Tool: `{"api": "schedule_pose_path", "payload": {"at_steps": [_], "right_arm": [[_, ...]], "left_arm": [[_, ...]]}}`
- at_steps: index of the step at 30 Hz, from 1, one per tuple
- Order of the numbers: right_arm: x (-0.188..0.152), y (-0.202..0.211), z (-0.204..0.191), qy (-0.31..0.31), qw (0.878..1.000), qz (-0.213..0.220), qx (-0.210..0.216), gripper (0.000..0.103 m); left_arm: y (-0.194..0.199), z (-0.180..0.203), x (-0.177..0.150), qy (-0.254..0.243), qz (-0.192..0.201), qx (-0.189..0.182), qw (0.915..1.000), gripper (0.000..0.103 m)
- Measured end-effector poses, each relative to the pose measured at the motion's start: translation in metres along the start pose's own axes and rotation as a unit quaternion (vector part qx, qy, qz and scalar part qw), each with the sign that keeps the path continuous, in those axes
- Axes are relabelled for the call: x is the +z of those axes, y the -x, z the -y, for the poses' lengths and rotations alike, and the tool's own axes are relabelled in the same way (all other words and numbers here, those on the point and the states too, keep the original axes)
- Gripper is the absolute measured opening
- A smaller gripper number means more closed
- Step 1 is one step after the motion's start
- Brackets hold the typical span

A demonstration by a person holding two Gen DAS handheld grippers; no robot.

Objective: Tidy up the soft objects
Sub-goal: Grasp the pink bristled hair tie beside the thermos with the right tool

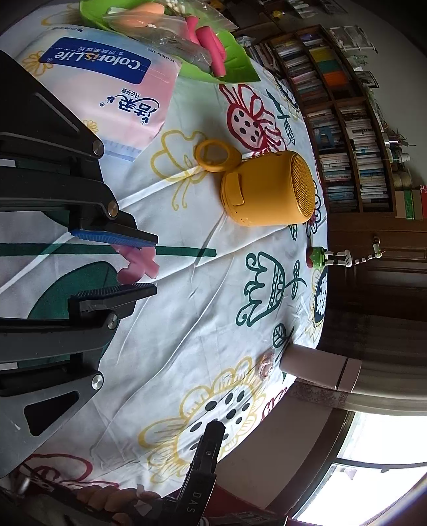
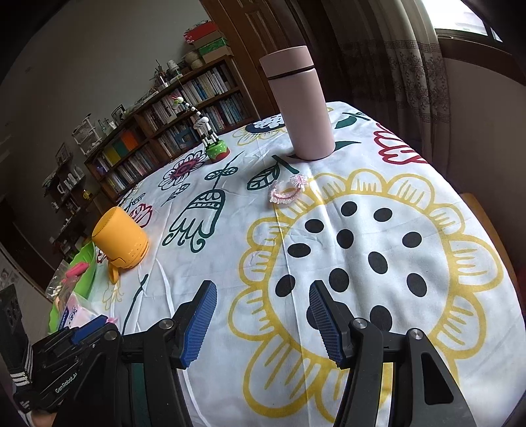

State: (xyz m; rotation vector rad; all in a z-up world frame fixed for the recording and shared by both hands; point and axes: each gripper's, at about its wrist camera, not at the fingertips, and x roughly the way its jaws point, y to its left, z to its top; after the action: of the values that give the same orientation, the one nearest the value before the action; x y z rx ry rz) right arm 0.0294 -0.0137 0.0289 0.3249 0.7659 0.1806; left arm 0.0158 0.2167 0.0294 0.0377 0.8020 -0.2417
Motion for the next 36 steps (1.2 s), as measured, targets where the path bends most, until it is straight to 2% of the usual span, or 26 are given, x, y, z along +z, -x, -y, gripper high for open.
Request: {"api": "schedule_pose_path", "payload": {"at_steps": [10,20,22,24,25,29,32,34,36], "right_arm": [[0.049,-0.044,-0.009,0.054,0.998,0.0,-0.036,0.062],[0.078,-0.098,-0.005,0.067,0.995,-0.028,-0.074,0.062],[0.079,-0.103,-0.005,0.071,0.994,-0.033,-0.079,0.062],[0.079,-0.106,-0.005,0.078,0.993,-0.032,-0.087,0.055],[0.079,-0.107,-0.005,0.084,0.992,-0.03,-0.093,0.053],[0.079,-0.104,-0.004,0.09,0.991,-0.026,-0.1,0.031],[0.078,-0.098,0.0,0.084,0.992,-0.022,-0.096,0.022],[0.076,-0.091,0.001,0.079,0.993,-0.015,-0.088,0.02],[0.073,-0.083,0.0,0.075,0.994,-0.008,-0.08,0.019]], "left_arm": [[-0.013,-0.007,-0.002,0.013,-0.013,-0.013,0.9997,0.024],[-0.019,-0.014,-0.006,0.022,-0.03,-0.03,0.9988,0.037],[-0.019,-0.015,-0.006,0.022,-0.031,-0.031,0.9988,0.045],[-0.019,-0.015,-0.006,0.022,-0.03,-0.029,0.9989,0.053],[-0.019,-0.015,-0.006,0.021,-0.029,-0.028,0.999,0.053],[-0.02,-0.015,-0.006,0.015,-0.027,-0.024,0.9992,0.053],[-0.021,-0.015,-0.006,0.014,-0.024,-0.021,0.9994,0.052],[-0.023,-0.015,-0.004,0.015,-0.021,-0.011,0.9996,0.04],[-0.024,-0.017,-0.004,0.016,-0.019,0.001,0.9997,0.033]]}}
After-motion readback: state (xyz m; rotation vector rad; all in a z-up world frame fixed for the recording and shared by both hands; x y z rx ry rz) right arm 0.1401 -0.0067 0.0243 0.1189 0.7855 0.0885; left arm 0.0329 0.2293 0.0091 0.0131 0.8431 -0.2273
